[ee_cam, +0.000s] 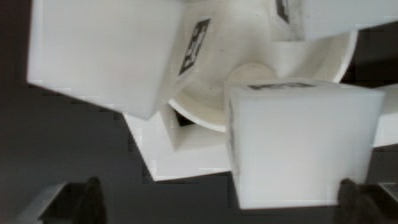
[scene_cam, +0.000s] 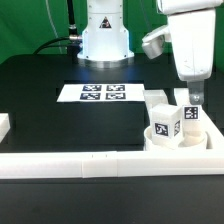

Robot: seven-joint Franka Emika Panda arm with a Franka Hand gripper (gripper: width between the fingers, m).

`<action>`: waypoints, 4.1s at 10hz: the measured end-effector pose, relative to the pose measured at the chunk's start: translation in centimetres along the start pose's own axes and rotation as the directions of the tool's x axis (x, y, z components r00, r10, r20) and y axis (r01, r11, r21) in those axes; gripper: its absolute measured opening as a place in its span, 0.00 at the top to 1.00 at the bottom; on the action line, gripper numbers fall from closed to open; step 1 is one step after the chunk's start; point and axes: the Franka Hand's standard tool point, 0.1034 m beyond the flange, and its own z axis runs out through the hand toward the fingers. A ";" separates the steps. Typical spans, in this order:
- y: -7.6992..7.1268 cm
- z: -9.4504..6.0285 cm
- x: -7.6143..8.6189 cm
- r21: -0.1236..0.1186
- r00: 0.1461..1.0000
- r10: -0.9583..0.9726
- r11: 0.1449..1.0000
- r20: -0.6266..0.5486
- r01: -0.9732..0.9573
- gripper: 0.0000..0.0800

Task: Assemble stool

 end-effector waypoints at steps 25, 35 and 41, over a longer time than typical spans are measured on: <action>-1.2 1.0 -0.8 0.035 0.950 0.309 0.950 0.030 -0.310 0.58; -2.3 1.2 0.1 -0.001 0.270 0.961 0.270 -0.063 -0.963 0.58; -2.2 1.2 -0.1 0.051 -0.177 0.983 -0.174 -0.048 -0.983 0.58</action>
Offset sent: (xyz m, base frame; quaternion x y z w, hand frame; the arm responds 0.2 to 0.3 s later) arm 0.0011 -0.0045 0.0187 -0.0019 -0.0312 -0.0184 0.9993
